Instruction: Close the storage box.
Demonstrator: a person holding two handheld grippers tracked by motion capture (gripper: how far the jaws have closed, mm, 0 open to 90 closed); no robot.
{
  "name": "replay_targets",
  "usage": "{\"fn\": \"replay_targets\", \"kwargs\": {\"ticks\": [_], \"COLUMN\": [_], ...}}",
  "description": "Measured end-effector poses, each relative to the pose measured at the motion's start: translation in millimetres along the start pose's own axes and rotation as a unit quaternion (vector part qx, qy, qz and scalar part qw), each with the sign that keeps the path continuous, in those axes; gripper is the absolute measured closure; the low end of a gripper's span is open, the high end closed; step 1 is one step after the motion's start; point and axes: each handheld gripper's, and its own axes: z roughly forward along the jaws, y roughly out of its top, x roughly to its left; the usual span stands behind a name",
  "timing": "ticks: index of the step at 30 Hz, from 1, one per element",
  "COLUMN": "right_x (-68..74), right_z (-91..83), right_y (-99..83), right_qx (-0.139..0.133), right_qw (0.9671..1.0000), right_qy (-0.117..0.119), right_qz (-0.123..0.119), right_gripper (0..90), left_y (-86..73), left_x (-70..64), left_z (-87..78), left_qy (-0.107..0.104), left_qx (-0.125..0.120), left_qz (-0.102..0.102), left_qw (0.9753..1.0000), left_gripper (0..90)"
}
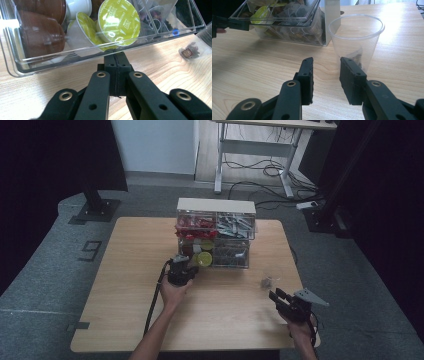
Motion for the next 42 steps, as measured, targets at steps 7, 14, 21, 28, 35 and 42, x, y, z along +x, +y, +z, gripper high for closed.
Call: {"fn": "replay_targets", "kwargs": {"ticks": [7,14,21,28,35,42], "right_x": [-0.1,0.2,0.6,0.3,2.9,3.3], "right_z": [0.4,0.8,0.7,2.1,3.1,-0.9], "right_y": [-0.6,-0.7,-0.8,-1.7,-2.7,-4.0], "right_qx": [0.002,0.002,0.002,0.005,0.007,0.004], "right_qw": [1.0,1.0,1.0,1.0,0.9999,0.9997], "right_qy": [0.0,0.001,0.002,0.003,0.002,-0.012], "right_qz": [0.0,-0.001,-0.001,-0.005,-0.012,-0.019], "right_gripper": [62.2,62.1,61.4,56.5,49.3,39.9], "left_y": [-2.8,-4.0,-7.5,-15.7,-27.3,-42.8], "left_x": [-1.1,-3.4,-4.5,-7.7,-14.7,-16.4], "left_z": [1.1,-0.4,-3.8,-11.7,-19.9,-31.5], "left_qy": [-0.001,-0.001,0.005,0.002,0.001,-0.005], "left_qx": [0.008,0.005,-0.001,-0.011,-0.012,-0.009], "left_qz": [0.005,0.009,0.017,0.045,0.068,0.074], "left_qw": [1.0,0.9999,0.9998,0.9989,0.9976,0.9972], "left_gripper": [90.0,89.5,87.8,72.1,58.8,51.2]}}
